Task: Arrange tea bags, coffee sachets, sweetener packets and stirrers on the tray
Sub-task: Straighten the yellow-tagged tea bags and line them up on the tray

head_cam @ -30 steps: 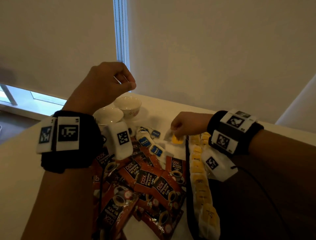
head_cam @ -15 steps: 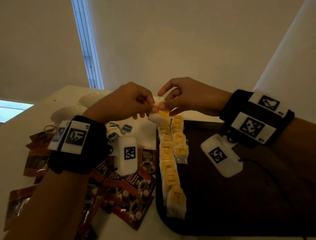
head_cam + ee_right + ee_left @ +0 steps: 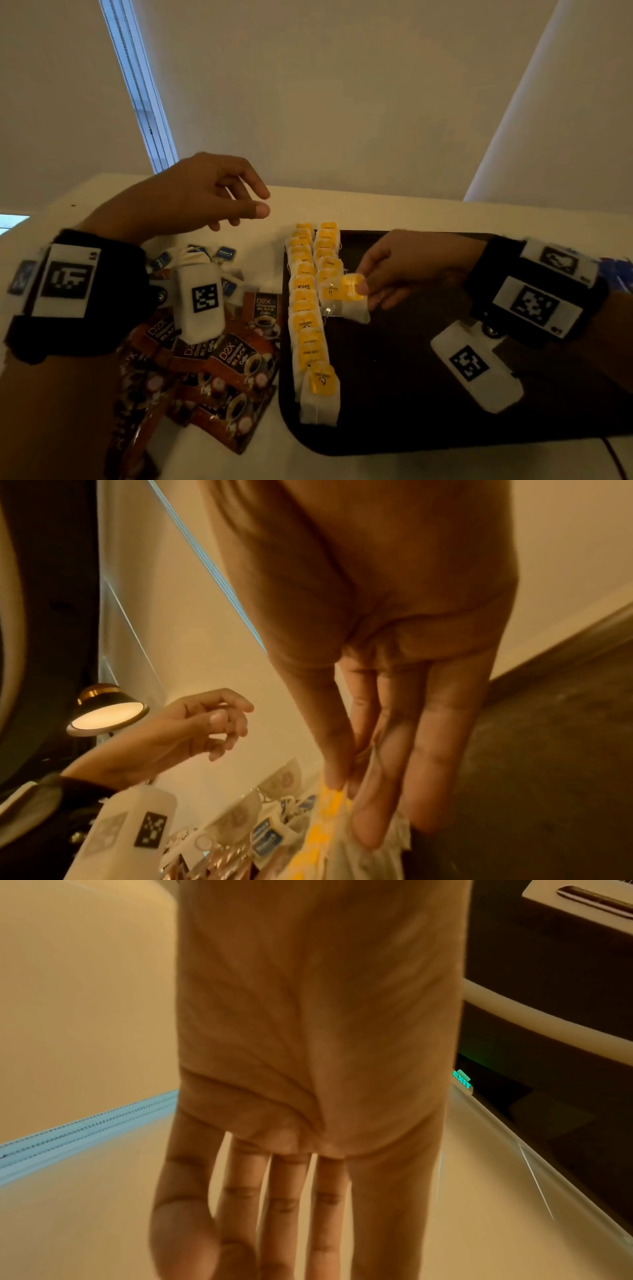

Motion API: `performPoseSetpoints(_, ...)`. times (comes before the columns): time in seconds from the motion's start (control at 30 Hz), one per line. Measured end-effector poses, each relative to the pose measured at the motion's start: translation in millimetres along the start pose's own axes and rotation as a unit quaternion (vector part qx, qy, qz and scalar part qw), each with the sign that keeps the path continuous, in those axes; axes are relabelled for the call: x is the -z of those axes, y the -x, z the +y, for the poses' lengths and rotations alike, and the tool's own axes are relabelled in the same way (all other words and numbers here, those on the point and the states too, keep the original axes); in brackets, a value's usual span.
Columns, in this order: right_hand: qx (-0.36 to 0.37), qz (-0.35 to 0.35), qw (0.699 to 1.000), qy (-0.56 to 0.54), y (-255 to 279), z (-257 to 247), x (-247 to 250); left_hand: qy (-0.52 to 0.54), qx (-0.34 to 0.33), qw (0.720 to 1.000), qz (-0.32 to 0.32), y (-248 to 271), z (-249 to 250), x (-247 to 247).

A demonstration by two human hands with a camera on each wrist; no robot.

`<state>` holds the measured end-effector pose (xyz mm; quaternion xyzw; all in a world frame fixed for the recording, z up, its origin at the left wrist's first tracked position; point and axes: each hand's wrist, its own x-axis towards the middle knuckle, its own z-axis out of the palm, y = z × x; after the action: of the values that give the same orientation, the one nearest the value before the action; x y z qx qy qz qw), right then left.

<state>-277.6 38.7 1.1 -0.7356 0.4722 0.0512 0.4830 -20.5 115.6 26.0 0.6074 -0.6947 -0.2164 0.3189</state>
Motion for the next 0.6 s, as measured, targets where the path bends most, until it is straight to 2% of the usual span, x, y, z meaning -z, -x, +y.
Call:
performPoseSetpoints(0.17,-0.016,-0.038,0.999,0.028,-15,1,-10,-0.004,0.015,1.0,0.003,-1,-4,0)
performPoseSetpoints(0.27,-0.018,-0.018,0.999,0.035,-23,1,-14,-0.013,0.009,1.0,-0.014,0,-4,-1)
performPoseSetpoints(0.4,-0.015,0.002,0.999,0.033,-26,-1,-13,-0.017,0.008,1.0,-0.005,-1,-8,1)
performPoseSetpoints(0.6,-0.007,-0.061,0.997,-0.037,-20,-2,-13,-0.017,0.021,1.0,0.008,-1,-9,5)
